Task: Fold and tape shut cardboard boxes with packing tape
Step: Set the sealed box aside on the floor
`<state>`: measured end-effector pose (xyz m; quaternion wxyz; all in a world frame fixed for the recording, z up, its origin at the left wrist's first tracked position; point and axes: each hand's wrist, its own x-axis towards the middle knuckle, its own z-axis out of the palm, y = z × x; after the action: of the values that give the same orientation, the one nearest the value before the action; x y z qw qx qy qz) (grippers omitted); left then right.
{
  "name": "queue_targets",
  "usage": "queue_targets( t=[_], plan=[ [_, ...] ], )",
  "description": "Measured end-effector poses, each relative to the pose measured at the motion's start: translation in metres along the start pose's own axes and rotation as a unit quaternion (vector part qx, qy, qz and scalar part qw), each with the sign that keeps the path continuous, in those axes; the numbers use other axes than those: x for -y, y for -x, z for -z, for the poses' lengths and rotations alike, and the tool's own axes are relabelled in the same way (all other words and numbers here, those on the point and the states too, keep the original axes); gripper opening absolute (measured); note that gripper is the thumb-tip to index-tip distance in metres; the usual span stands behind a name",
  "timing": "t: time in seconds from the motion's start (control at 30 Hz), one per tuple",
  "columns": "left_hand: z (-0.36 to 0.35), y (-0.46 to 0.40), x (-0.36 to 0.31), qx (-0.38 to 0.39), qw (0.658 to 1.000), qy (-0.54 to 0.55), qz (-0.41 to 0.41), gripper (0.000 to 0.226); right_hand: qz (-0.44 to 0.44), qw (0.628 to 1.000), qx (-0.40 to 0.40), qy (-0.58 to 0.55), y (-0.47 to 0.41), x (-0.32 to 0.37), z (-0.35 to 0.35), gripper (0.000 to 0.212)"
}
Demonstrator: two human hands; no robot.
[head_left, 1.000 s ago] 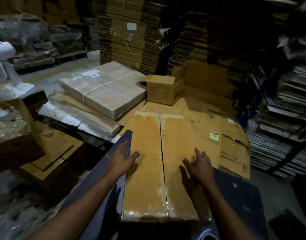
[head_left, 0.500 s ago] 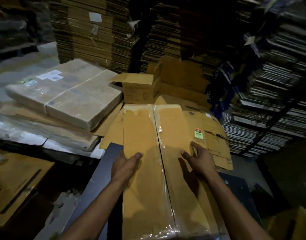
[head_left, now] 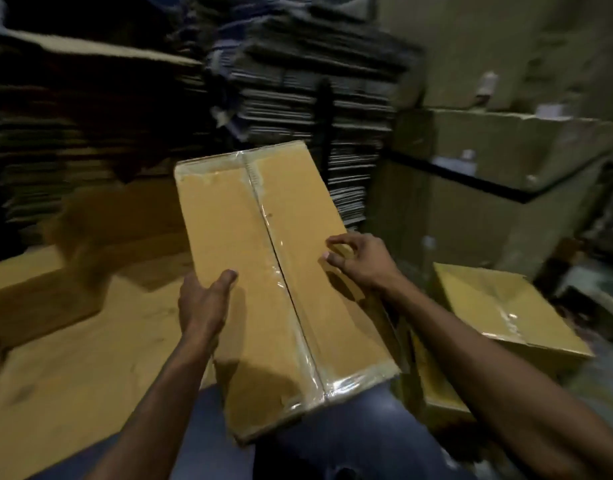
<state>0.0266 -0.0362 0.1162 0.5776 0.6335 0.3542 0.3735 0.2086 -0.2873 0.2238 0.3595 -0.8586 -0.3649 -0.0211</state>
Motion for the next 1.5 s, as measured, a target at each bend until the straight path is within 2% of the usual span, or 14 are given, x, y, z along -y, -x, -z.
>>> queue_targets(
  t=[0.2,0.3,0.53,0.73,0.97,1.1,1.3,1.4,1.5],
  plan=[
    [-0.215,0.008,-0.051,0.135,0.989,0.047,-0.023,0.06,-0.078,0.993,-0.072,0.061,-0.008,-0.128,0.148,0.039],
    [-0.325,0.029,-0.07,0.219,0.974,0.05,-0.01,0.053,-0.092,0.988,-0.1,0.072,-0.017,-0.222,0.216,0.038],
    [-0.605,0.06,-0.061,0.278,0.96,-0.004,-0.002,0.043,-0.18,0.977,-0.095,0.068,-0.058,-0.474,0.325,0.037],
    [-0.761,0.079,-0.054,0.324,0.943,-0.072,0.012,0.061,-0.237,0.963,-0.077,0.107,-0.079,-0.595,0.378,0.044],
    [-0.861,0.052,-0.038,0.332,0.927,-0.173,-0.025,0.038,-0.277,0.953,-0.046,0.112,-0.11,-0.678,0.396,0.054],
    [-0.876,0.052,-0.02,0.334,0.914,-0.227,-0.047,0.031,-0.302,0.948,-0.019,0.103,-0.124,-0.706,0.375,0.066],
    [-0.884,0.033,-0.029,0.332,0.9,-0.269,-0.082,0.032,-0.305,0.945,-0.026,0.114,-0.14,-0.704,0.368,0.068],
    [-0.878,0.029,-0.022,0.328,0.885,-0.315,-0.098,0.04,-0.287,0.949,-0.004,0.133,-0.142,-0.695,0.362,0.058],
    [-0.869,0.032,-0.006,0.349,0.85,-0.378,-0.117,0.071,-0.256,0.947,0.033,0.193,-0.141,-0.693,0.341,0.045]
  ],
)
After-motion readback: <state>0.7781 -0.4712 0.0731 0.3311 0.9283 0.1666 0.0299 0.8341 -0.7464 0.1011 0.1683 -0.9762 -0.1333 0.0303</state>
